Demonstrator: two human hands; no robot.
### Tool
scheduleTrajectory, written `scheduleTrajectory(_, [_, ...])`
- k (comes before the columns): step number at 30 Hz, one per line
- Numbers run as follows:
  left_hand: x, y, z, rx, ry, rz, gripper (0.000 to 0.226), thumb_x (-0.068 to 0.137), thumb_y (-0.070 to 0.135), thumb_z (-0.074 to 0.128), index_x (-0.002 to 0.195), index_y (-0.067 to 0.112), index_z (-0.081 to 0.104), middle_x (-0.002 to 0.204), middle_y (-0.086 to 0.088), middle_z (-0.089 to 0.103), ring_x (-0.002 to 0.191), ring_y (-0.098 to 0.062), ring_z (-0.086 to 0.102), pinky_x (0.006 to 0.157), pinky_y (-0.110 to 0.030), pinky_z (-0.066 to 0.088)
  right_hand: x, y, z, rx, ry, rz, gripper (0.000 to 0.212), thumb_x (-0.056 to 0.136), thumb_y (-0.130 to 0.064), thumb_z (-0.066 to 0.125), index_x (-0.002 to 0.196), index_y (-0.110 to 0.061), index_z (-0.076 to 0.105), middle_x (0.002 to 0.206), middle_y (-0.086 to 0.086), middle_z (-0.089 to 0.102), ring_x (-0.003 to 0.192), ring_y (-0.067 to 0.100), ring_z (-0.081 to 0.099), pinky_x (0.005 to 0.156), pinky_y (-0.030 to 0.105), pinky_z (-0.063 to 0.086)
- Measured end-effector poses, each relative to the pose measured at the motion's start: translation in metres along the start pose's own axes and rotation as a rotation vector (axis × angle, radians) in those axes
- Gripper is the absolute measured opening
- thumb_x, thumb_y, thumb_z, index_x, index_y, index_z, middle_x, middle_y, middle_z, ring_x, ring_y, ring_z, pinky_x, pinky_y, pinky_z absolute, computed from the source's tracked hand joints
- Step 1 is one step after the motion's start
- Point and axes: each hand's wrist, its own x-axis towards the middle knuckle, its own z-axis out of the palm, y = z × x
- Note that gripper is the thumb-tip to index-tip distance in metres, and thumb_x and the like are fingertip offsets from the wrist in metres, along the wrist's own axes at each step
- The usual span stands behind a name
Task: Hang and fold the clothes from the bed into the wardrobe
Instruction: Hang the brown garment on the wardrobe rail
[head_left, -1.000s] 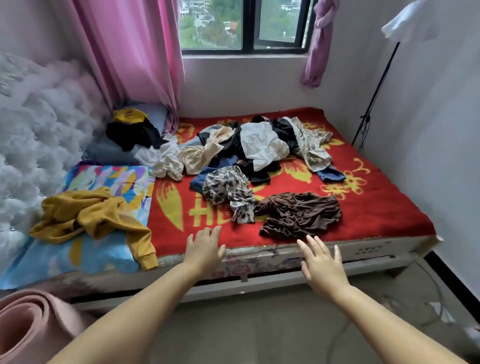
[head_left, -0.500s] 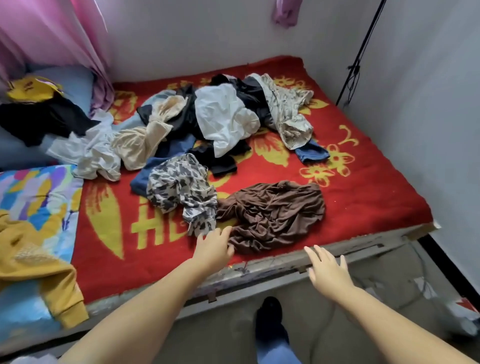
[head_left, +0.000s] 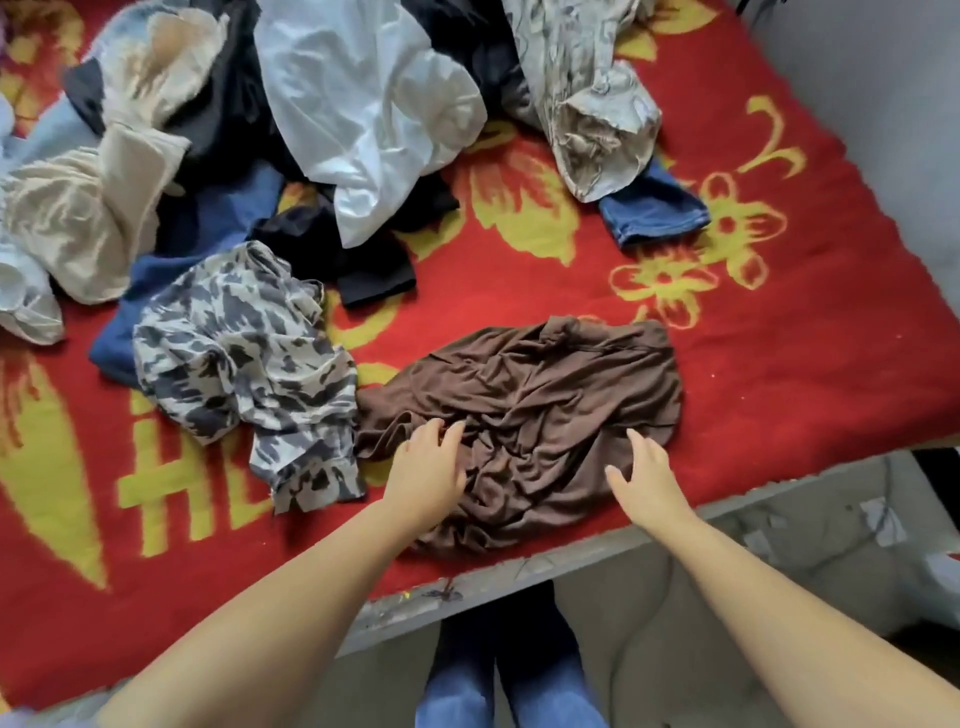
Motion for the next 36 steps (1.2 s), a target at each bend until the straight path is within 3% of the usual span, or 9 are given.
scheduleTrajectory(6, [0.058,-0.028,0.032,0.136,0.000,-0.070,0.081,0.094,0.042,0.051,0.153,0.024,0.000,0.160,-0.010,-0.005,0.147,-0.026,-0.005,0.116,-0.050,0.009,0.080,-0.011,0.012,0.069,0.314,0.125,0.083,0.093,-0.035,0.058,0.154,-0.022,0.003,0.160,0.010,0.000,0.145,0.032,0.014,0.112,0.048,0.024])
scheduleTrajectory(10, [0.069,-0.034,0.039,0.222,-0.028,-0.061,0.073,0.093,0.023,0.050,0.152,0.022,0.007,0.146,-0.012,0.027,0.134,-0.032,0.026,0.107,-0.048,0.029,0.112,-0.011,0.007,0.109,0.278,0.317,0.072,0.087,-0.028,0.065,0.147,-0.017,0.026,0.151,0.015,0.026,0.137,0.033,0.027,0.106,0.049,0.032])
scheduleTrajectory(14, [0.072,-0.038,0.013,-0.010,-0.066,-0.043,0.049,0.090,0.011,0.047,0.137,0.021,0.036,0.120,-0.009,0.044,0.109,-0.033,0.046,0.081,-0.042,0.044,0.117,-0.014,-0.011,0.267,0.165,0.261,0.007,0.087,-0.010,0.059,0.094,-0.012,0.059,0.105,0.017,0.062,0.100,0.029,0.058,0.077,0.030,0.038])
scheduleTrajectory(18, [0.056,-0.041,-0.027,-0.270,0.016,-0.096,0.026,0.087,0.016,0.054,0.113,0.019,0.051,0.106,-0.003,0.045,0.097,-0.027,0.051,0.075,-0.035,0.044,0.091,-0.046,-0.033,0.685,0.132,0.299,0.025,0.080,0.000,0.044,0.061,-0.016,0.043,0.067,0.004,0.042,0.066,0.019,0.038,0.059,0.030,0.025])
scheduleTrajectory(21, [0.028,-0.041,-0.069,-0.444,0.185,-0.129,0.019,0.084,0.013,0.056,0.102,0.016,0.057,0.100,-0.001,0.049,0.094,-0.023,0.050,0.076,-0.033,0.041,0.057,-0.089,-0.056,0.875,0.092,0.326,0.022,0.069,0.003,0.036,0.062,-0.017,0.033,0.067,0.002,0.031,0.062,0.019,0.029,0.057,0.031,0.020])
scheduleTrajectory(25, [-0.023,-0.060,-0.135,-0.668,0.349,-0.242,0.013,0.081,0.007,0.054,0.086,0.018,0.060,0.089,-0.003,0.059,0.083,-0.021,0.056,0.069,-0.034,0.042,0.004,-0.152,-0.092,0.949,0.023,0.142,0.023,0.071,0.005,0.034,0.063,-0.017,0.032,0.066,0.002,0.028,0.059,0.018,0.028,0.052,0.031,0.021])
scheduleTrajectory(29, [-0.088,-0.086,-0.181,-0.987,0.574,-0.352,0.028,0.081,-0.007,0.051,0.078,0.019,0.061,0.071,-0.001,0.060,0.063,-0.011,0.053,0.053,-0.012,0.040,-0.047,-0.200,-0.127,0.965,-0.123,-0.086,0.023,0.073,0.004,0.028,0.069,-0.015,0.041,0.066,0.001,0.035,0.058,0.016,0.033,0.044,0.024,0.028])
scheduleTrajectory(34, [-0.194,-0.090,-0.200,-1.131,0.813,-0.436,0.029,0.081,-0.012,0.050,0.080,0.014,0.062,0.067,-0.003,0.058,0.059,-0.010,0.050,0.051,-0.018,0.038,-0.116,-0.240,-0.152,0.946,-0.328,-0.306,0.044,0.067,0.005,0.026,0.098,-0.007,0.055,0.082,0.010,0.050,0.073,0.023,0.046,0.062,0.032,0.036])
scheduleTrajectory(36, [-0.232,-0.082,-0.204,-1.140,0.867,-0.437,0.031,0.082,-0.013,0.049,0.075,0.016,0.058,0.067,-0.004,0.054,0.060,-0.011,0.047,0.054,-0.022,0.035,-0.145,-0.257,-0.159,0.963,-0.378,-0.393,0.043,0.072,0.008,0.023,0.098,-0.006,0.055,0.080,0.010,0.050,0.071,0.021,0.048,0.060,0.030,0.040])
